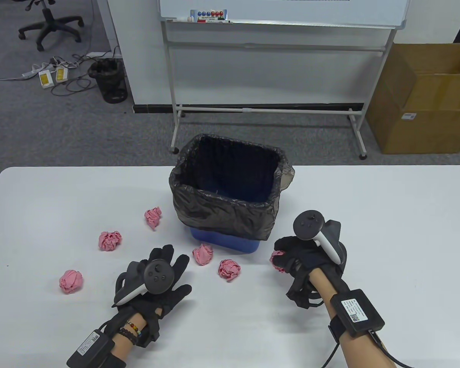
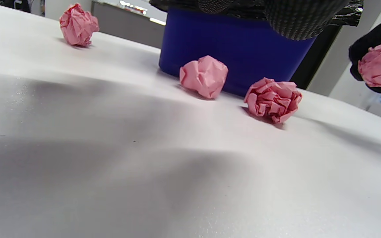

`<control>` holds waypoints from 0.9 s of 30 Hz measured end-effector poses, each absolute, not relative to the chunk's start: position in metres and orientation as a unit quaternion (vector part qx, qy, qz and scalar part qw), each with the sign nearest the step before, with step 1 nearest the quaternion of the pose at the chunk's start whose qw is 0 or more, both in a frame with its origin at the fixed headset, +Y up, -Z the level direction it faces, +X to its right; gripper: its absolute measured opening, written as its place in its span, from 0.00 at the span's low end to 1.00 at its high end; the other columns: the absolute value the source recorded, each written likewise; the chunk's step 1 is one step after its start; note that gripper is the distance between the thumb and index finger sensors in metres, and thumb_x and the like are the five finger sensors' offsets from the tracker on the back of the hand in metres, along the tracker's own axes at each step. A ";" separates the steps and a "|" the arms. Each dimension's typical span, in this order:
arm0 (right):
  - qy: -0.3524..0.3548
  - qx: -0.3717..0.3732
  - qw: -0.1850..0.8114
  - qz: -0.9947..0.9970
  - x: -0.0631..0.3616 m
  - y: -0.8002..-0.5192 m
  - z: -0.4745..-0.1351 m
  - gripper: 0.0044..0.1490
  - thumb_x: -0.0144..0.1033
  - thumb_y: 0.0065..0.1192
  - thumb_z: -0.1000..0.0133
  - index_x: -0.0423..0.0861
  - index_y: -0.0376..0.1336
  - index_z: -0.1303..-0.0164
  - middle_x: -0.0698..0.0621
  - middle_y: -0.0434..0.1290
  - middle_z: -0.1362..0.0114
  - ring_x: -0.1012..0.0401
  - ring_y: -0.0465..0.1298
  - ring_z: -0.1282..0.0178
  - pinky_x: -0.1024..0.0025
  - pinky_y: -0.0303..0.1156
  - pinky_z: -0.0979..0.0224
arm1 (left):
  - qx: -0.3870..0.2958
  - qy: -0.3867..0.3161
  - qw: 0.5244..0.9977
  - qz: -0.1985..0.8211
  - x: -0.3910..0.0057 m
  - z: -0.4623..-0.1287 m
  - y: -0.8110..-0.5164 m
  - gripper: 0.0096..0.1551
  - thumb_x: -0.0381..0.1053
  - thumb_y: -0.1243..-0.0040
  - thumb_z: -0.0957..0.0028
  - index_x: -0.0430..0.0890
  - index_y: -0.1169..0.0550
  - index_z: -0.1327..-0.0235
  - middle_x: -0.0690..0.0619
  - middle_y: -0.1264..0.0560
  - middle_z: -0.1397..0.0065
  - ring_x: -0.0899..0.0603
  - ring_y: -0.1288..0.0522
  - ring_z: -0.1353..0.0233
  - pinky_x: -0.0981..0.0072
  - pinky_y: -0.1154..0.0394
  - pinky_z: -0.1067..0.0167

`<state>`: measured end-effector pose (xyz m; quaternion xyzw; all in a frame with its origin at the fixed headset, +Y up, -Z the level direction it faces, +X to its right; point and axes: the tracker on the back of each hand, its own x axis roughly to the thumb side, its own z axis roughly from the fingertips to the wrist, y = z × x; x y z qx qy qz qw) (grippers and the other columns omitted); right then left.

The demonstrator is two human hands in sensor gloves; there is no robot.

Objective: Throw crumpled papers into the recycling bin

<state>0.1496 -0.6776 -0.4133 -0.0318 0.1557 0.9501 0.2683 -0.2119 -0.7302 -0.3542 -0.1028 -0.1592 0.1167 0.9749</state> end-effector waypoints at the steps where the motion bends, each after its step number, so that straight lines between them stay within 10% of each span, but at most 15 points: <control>1: 0.166 -0.021 0.279 0.945 0.146 -0.676 -0.412 0.39 0.44 0.82 0.62 0.50 0.73 0.38 0.45 0.81 0.33 0.51 0.88 0.40 0.72 0.89 0.45 | -0.103 -0.159 0.975 0.116 -0.212 -0.354 -0.730 0.48 0.67 0.50 0.48 0.52 0.48 0.17 0.39 0.64 0.13 0.28 0.64 0.17 0.25 0.59 0.29; 19: 0.215 0.109 0.511 0.825 0.086 -0.620 -0.414 0.38 0.44 0.83 0.62 0.49 0.74 0.39 0.44 0.81 0.35 0.51 0.90 0.42 0.73 0.90 0.47 | -0.103 -0.150 0.976 0.119 -0.217 -0.355 -0.729 0.48 0.67 0.50 0.48 0.52 0.48 0.17 0.39 0.64 0.13 0.28 0.64 0.17 0.25 0.59 0.29; 27: 0.045 0.109 0.568 0.814 0.085 -0.550 -0.437 0.38 0.43 0.82 0.61 0.51 0.72 0.37 0.46 0.79 0.32 0.51 0.88 0.38 0.72 0.88 0.43 | -0.099 -0.150 0.976 0.123 -0.219 -0.356 -0.727 0.48 0.67 0.50 0.48 0.52 0.48 0.17 0.39 0.64 0.13 0.28 0.64 0.17 0.25 0.59 0.29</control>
